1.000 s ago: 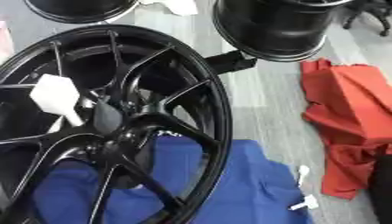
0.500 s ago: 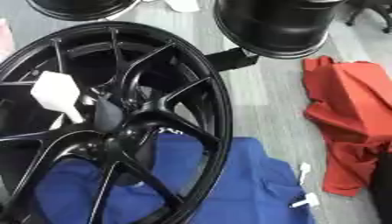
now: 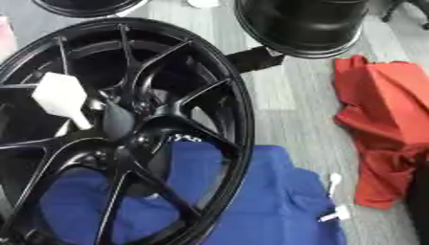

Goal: Pull the pin out of the wheel hub.

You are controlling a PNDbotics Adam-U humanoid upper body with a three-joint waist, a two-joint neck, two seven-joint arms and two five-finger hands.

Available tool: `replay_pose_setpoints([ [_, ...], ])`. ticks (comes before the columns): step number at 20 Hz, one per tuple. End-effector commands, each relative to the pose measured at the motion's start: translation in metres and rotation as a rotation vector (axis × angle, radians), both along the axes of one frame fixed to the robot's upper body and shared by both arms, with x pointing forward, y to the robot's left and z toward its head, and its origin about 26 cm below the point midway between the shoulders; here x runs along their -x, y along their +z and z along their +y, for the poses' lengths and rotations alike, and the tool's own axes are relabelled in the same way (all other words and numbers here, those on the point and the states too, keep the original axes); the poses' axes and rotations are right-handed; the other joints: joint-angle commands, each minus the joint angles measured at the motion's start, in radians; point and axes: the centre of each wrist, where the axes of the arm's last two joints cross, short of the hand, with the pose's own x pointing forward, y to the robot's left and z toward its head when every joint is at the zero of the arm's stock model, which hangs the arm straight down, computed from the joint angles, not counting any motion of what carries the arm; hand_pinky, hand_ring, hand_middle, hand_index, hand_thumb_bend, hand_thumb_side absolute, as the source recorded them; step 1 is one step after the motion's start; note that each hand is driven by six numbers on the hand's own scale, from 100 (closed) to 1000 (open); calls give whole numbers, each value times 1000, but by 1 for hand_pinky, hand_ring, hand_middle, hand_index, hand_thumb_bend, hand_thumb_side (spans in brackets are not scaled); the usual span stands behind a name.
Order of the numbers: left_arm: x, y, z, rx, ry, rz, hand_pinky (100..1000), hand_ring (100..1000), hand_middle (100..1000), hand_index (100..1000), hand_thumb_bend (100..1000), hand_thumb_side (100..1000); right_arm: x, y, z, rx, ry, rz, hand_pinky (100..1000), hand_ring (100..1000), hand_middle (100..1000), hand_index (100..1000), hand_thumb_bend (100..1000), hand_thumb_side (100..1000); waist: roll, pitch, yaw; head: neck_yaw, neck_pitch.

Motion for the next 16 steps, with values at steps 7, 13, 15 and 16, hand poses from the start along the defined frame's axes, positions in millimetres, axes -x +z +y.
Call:
replay_pose_setpoints([
  [7,1,-2,-20,-43,54,-7,896,846,786,890,321,298,0,11,-1,34,17,-10,478,454,553,665,100,430,-1,-39,-6,9,-21],
  [13,-2,-10,-32,-64,63,38,904,853,797,894,350,201,-1,8,-1,28,23,0,477,454,553,665,100,433,-5,-45,-9,12,-23],
  [15,-4,-13,-35,-64,65,54,901,854,801,896,359,246,-2,8,-1,26,27,3,477,454,553,665,100,434,-6,-46,-10,13,-23],
  [16,-4,-15,-37,-66,66,64,901,855,805,900,368,276,-2,7,-1,26,29,3,477,454,552,665,100,435,-6,-46,-11,13,-23],
])
